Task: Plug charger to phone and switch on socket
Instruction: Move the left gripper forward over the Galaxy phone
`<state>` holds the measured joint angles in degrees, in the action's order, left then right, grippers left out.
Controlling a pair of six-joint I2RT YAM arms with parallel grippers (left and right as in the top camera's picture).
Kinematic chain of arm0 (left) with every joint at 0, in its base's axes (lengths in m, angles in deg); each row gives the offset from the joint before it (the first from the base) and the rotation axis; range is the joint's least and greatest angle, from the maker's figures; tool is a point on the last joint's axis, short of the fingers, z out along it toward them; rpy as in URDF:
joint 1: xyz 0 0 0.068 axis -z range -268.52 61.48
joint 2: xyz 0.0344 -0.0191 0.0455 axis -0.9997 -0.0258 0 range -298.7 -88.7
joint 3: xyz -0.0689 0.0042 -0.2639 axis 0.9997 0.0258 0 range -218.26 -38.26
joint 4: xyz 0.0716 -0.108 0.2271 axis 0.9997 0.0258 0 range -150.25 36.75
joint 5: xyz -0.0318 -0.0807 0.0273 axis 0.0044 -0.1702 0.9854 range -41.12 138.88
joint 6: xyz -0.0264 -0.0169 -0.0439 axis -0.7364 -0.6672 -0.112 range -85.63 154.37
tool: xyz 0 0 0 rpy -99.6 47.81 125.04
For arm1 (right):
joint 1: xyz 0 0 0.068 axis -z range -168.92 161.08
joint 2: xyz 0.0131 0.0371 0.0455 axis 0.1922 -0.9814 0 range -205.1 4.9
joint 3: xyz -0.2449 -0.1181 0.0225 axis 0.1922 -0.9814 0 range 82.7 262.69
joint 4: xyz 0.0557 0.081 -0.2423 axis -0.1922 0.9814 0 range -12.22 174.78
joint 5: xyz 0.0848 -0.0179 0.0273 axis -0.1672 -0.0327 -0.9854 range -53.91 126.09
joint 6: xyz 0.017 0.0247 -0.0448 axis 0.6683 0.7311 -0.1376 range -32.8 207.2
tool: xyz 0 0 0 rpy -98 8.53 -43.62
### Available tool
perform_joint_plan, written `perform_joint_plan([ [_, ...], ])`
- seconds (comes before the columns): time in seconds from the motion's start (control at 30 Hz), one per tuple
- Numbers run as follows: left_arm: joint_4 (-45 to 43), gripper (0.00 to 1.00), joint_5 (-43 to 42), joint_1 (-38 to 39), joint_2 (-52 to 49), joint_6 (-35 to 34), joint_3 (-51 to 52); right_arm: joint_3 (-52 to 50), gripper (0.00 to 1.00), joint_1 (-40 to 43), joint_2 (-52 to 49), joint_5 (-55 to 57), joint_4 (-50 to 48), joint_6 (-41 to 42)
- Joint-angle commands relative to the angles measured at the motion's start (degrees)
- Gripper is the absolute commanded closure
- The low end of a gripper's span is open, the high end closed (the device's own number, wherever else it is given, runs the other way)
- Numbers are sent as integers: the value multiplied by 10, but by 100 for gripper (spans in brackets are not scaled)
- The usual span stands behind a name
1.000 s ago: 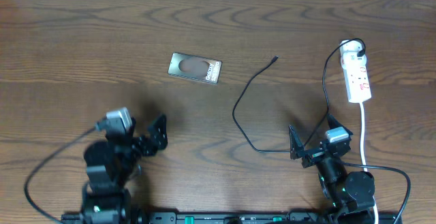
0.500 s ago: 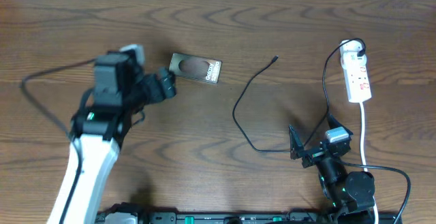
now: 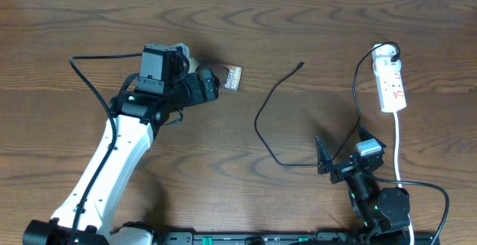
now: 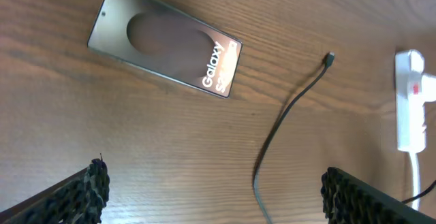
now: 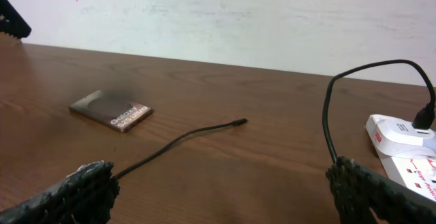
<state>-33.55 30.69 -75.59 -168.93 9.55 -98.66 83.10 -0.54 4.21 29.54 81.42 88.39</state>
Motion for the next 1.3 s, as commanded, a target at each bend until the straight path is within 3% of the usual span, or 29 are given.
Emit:
perform_joint_plan([
  [0.0,-4,2,-18,2,-4,-81,-8,-1,1,-4,3,4,2,-4],
  [0.07,-7,2,-17,2,-4,-106,-8,-1,1,-4,3,4,2,-4],
  [0.2,13,2,50,6,-6,-224,-10,-1,1,-4,3,4,2,-4],
  [0.4,53,2,119,25,-32,-301,-50,-1,1,-4,3,4,2,-4],
  [0.9,296,2,127,25,-341,-449,-416,-1,1,-4,3,4,2,-4],
  [1.27,278,2,114,26,-445,-555,-472,-1,1,-4,3,4,2,-4],
])
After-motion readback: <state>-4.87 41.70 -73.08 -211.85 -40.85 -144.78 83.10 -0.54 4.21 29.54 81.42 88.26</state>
